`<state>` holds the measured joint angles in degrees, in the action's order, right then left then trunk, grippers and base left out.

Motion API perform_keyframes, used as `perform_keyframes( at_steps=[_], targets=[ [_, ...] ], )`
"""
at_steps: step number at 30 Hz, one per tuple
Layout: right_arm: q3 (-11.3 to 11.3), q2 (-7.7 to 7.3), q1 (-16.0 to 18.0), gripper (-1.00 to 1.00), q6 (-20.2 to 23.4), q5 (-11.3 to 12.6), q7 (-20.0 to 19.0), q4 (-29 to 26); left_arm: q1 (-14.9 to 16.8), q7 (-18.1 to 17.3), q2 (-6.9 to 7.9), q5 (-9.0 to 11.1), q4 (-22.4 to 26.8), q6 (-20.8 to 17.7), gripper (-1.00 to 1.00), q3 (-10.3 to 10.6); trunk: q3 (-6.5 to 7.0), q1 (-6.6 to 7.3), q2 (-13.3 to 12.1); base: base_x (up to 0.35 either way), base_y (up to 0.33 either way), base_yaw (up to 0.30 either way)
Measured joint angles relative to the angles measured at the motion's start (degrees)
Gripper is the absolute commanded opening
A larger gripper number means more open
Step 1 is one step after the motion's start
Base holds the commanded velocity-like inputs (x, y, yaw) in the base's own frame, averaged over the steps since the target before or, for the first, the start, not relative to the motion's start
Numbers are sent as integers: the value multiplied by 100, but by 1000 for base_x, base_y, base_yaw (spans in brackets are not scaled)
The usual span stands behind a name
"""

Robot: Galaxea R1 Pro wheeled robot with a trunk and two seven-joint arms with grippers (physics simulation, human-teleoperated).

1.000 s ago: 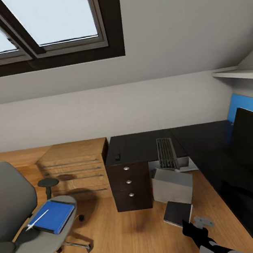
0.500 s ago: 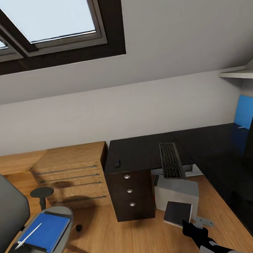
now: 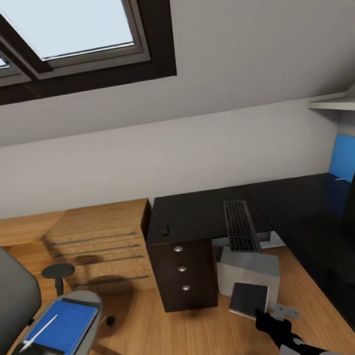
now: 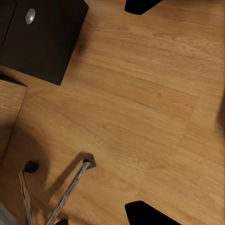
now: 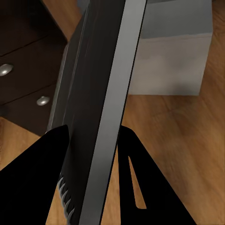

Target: In the bedroom, organize the workspace by keeping the computer under the desk, ensuring the monitor is on the desk, placing the keyboard on the desk next to the monitor, placing the mouse on the desk next to the keyboard, moving the folder from the swivel chair onto the desk next to the mouse, stacking the notebook on top of the folder with the pen on top of the notebook, and positioning the swivel chair next to the desk.

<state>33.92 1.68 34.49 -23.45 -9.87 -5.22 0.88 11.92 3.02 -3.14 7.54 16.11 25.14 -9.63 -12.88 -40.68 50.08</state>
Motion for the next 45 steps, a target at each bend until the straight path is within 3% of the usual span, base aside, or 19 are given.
perform_keyframes(
  at_steps=[13,20,24,29,31,39,45],
  targets=[
    [-52,5,5,-100,138,16,-539,-22,0,0,-2,0,0,0,100,0,0,0,0,0,0,0],
    [-81,194,16,-100,648,7,-556,-221,0,0,-4,-1,-1,-6,100,0,0,0,0,0,0,0],
    [-73,424,22,-100,1134,5,-548,-856,0,0,-5,-1,0,-8,100,1,0,0,0,0,0,0],
    [-89,693,51,-100,2492,12,-575,-1612,0,0,-10,-1,-1,-8,100,7,0,0,0,0,0,0],
    [-81,780,100,-100,2822,24,-577,-1759,0,0,-11,-1,-1,-9,100,8,1,0,0,0,0,0],
    [-74,825,497,-100,3217,32,-732,-1919,0,0,-19,-1,-1,-14,100,1,1,0,0,0,0,0],
    [-95,825,648,-100,3297,30,-1443,-1939,0,0,-20,-2,-2,-25,100,-3,1,0,0,0,0,0]
  ],
)
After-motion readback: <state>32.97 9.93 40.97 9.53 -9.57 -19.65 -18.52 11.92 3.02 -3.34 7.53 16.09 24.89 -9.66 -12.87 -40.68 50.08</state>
